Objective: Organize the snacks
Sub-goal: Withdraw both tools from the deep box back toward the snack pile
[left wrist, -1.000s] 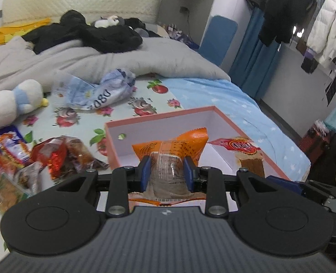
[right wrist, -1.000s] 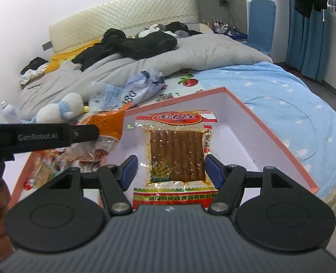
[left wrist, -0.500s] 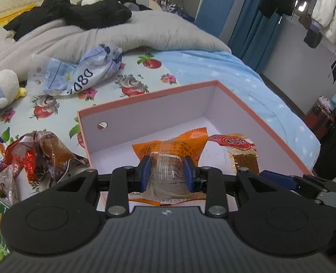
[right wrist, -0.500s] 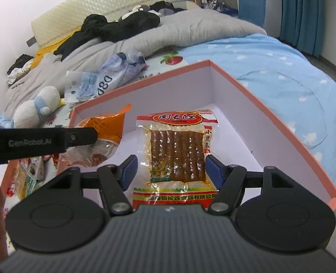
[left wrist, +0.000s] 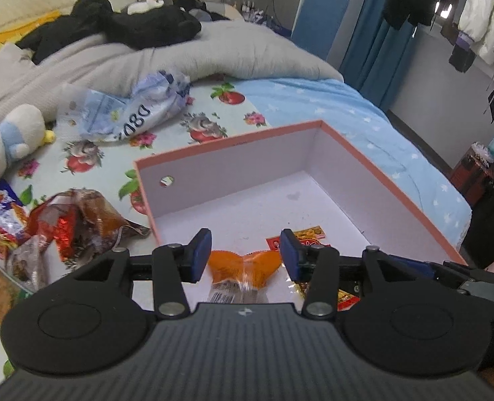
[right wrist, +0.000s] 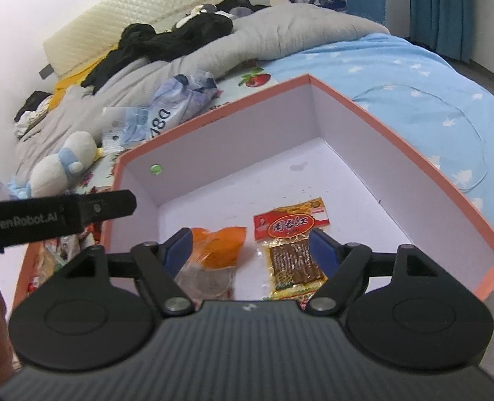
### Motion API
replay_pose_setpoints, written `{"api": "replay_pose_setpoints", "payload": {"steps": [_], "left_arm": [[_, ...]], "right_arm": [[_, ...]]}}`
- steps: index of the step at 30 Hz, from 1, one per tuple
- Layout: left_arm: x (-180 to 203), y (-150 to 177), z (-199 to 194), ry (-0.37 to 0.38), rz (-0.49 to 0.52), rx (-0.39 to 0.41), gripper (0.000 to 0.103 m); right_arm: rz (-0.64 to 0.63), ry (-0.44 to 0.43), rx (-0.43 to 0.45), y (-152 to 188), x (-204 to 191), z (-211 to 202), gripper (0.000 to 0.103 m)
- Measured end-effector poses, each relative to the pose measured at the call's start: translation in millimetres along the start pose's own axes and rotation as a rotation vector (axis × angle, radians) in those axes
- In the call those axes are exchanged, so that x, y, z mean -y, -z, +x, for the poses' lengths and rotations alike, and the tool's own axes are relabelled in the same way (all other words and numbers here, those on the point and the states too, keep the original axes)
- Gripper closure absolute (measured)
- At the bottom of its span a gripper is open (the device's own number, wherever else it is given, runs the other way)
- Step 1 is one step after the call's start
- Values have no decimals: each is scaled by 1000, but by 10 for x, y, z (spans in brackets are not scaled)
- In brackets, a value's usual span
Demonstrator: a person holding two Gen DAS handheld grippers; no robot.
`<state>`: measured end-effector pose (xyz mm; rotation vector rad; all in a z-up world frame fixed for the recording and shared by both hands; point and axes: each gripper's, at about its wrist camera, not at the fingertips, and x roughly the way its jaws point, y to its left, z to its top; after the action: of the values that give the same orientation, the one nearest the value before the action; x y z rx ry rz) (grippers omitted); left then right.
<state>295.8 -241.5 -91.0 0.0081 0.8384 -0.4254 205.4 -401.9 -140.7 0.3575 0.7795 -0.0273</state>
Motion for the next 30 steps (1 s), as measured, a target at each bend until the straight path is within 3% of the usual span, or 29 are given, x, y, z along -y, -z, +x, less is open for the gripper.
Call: {"api": "replay_pose_setpoints", "payload": {"steps": [15, 30], "left_arm": [[-97, 411, -1333, -26, -11, 161, 52], [-420, 1252, -2399, -109, -74, 243, 46]], "right_arm": [[-57, -51, 150, 277, -452, -982, 25], [-180, -153, 176, 810, -969, -1443, 25]]}}
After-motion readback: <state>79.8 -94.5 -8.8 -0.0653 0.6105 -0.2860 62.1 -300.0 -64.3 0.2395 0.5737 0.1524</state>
